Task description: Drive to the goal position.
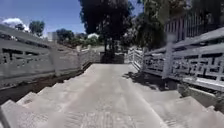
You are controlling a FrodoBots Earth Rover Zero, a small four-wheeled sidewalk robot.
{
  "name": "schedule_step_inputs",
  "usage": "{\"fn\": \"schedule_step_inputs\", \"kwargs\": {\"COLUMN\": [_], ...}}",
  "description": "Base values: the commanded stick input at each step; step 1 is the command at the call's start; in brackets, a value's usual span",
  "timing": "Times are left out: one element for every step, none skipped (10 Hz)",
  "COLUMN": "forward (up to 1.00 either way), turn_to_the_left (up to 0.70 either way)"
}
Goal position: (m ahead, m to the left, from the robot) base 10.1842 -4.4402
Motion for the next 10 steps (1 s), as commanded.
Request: {"fn": "schedule_step_inputs", "kwargs": {"forward": [0.45,0.45,0.45,0.45,0.45,0.45,0.45,0.45,0.45,0.45], "turn_to_the_left": [0.00,0.00,0.00,0.00,0.00,0.00,0.00,0.00,0.00,0.00]}}
